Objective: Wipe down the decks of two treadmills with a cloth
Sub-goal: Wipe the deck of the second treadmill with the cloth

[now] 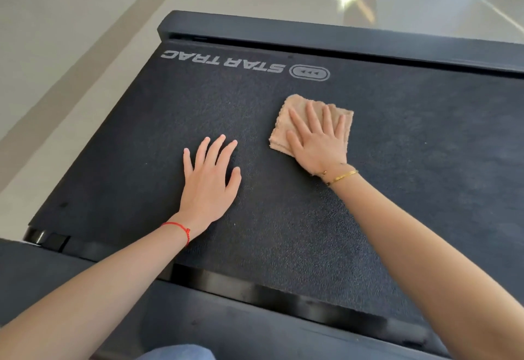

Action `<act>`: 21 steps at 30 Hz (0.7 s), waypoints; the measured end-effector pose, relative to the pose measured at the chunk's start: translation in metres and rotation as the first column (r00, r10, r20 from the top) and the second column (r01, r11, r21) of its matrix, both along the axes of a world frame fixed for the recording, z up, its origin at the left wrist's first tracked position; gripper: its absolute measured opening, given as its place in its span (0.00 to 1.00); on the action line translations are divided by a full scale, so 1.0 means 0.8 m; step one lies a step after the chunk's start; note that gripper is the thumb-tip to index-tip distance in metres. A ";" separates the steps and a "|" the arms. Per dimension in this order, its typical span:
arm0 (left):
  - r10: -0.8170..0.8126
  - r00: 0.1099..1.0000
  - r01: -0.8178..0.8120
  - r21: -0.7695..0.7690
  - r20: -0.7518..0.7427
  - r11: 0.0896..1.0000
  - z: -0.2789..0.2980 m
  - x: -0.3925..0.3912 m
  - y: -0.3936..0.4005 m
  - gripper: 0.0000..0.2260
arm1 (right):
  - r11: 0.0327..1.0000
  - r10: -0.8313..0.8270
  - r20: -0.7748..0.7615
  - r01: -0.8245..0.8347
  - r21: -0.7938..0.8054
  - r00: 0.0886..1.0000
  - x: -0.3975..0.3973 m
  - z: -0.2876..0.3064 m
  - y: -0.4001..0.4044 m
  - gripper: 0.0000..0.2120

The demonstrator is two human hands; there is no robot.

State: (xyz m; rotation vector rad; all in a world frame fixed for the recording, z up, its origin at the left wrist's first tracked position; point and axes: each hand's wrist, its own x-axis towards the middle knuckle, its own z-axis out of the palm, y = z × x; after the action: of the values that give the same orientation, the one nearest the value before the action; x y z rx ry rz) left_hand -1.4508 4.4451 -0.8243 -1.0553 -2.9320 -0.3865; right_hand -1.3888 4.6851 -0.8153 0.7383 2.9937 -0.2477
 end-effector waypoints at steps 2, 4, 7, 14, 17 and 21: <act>0.001 1.000 -0.001 0.001 0.000 1.000 -0.001 -0.001 -0.001 0.25 | 0.994 0.106 -0.012 -0.106 0.002 0.994 0.013 0.001 -0.017 0.28; -0.001 1.000 0.001 -0.001 -0.004 1.000 -0.001 -0.002 -0.003 0.24 | 0.984 0.180 -0.031 -0.179 0.013 0.983 0.036 0.000 -0.029 0.28; -0.009 1.000 0.009 -0.019 -0.005 1.000 0.000 0.000 -0.005 0.24 | 0.982 0.188 -0.058 -0.187 0.013 0.980 0.079 0.001 -0.027 0.28; -0.019 1.000 0.019 -0.031 -0.001 0.999 0.002 0.002 -0.005 0.25 | 1.000 0.011 -0.039 -0.010 0.023 0.999 0.100 0.000 0.022 0.27; -0.010 1.000 0.010 -0.064 -0.006 0.998 0.000 0.000 0.001 0.25 | 0.998 -0.054 -0.029 0.055 0.027 0.998 0.068 -0.005 0.037 0.27; 0.016 1.000 -0.014 -0.085 0.016 0.996 0.003 -0.003 0.021 0.27 | 0.994 -0.110 -0.012 0.110 -0.013 0.994 0.032 -0.006 0.023 0.28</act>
State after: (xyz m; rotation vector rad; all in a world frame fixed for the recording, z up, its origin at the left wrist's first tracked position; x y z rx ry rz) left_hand -1.4535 4.4619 -0.8216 -1.0431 -2.9938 -0.2736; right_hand -1.3632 4.7031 -0.8203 0.9050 2.9644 -0.2760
